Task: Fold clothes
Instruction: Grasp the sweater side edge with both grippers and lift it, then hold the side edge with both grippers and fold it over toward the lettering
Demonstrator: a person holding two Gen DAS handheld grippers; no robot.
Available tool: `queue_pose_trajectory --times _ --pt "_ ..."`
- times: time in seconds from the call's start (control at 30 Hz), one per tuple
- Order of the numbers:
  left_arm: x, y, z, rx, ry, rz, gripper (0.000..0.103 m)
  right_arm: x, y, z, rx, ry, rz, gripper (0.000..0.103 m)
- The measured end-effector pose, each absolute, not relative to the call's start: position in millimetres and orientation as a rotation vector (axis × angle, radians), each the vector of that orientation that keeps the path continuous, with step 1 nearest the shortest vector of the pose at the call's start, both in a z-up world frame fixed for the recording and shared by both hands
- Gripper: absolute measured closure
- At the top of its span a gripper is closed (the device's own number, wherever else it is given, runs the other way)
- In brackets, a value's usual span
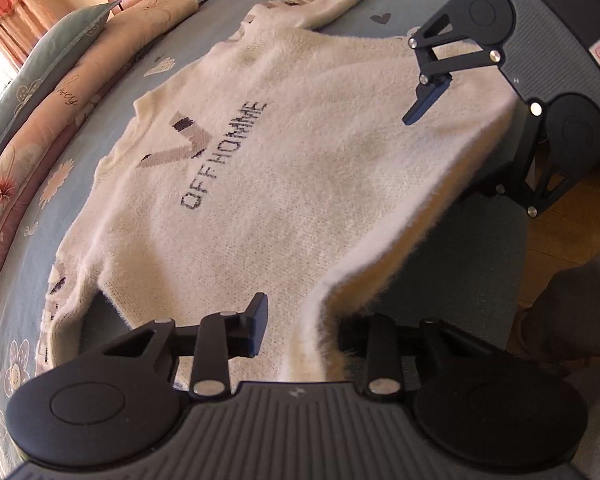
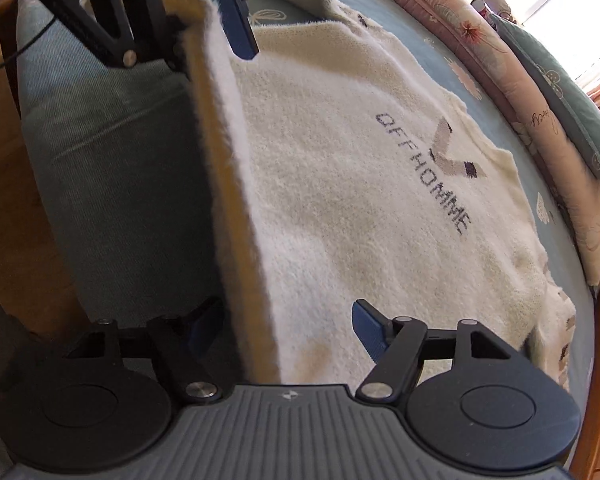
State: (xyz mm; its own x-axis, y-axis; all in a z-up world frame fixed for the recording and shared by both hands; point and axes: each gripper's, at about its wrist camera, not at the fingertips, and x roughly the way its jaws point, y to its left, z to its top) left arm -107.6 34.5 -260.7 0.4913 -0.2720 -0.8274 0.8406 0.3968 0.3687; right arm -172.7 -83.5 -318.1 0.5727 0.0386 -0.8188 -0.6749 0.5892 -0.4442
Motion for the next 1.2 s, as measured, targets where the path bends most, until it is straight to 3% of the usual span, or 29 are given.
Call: queue_pose_trajectory --times 0.1,0.2,0.23,0.27,0.3,0.33,0.63,0.9,0.93,1.0,1.07,1.2 --pt "-111.6 32.6 -268.0 0.938 0.759 -0.816 0.068 -172.1 -107.7 -321.0 -0.908 0.874 0.393 0.04" --pt "-115.6 30.7 -275.3 0.985 0.761 -0.836 0.068 -172.8 -122.8 -322.3 -0.944 0.907 0.41 0.063" --pt "-116.9 30.1 -277.7 1.0 0.762 -0.843 0.077 -173.9 -124.3 -321.7 -0.946 0.921 0.437 0.081" --pt "-118.2 29.4 -280.1 1.016 0.763 -0.849 0.083 -174.5 -124.9 -319.9 -0.944 0.927 0.457 0.091" --pt "-120.2 28.2 -280.7 1.021 0.768 -0.877 0.098 -174.8 -125.3 -317.1 -0.941 0.925 0.471 0.093" --pt "-121.9 27.5 -280.9 1.025 0.775 -0.894 0.098 -175.2 -125.6 -314.4 -0.938 0.924 0.485 0.094" --pt "-149.3 38.2 -275.0 1.153 0.788 -1.116 0.099 -181.8 -141.6 -288.0 -0.937 0.948 0.621 0.096" --pt "-167.9 33.9 -297.5 1.199 0.822 -1.132 0.097 -188.0 -143.5 -312.3 -0.954 1.032 0.672 0.097" --pt "-166.7 32.9 -297.7 1.191 0.818 -1.108 0.09 -186.0 -143.7 -312.9 -0.951 1.024 0.657 0.094" --pt "-171.0 30.7 -298.4 1.205 0.777 -1.083 0.088 -186.7 -142.0 -315.4 -0.98 0.976 0.633 0.08" --pt "-179.5 29.4 -300.7 1.236 0.729 -1.095 0.088 -187.8 -139.0 -316.9 -1.004 0.937 0.622 0.057" --pt "-194.8 27.0 -306.8 1.305 0.611 -1.082 0.078 -187.7 -133.3 -318.2 -1.021 0.888 0.614 0.052"
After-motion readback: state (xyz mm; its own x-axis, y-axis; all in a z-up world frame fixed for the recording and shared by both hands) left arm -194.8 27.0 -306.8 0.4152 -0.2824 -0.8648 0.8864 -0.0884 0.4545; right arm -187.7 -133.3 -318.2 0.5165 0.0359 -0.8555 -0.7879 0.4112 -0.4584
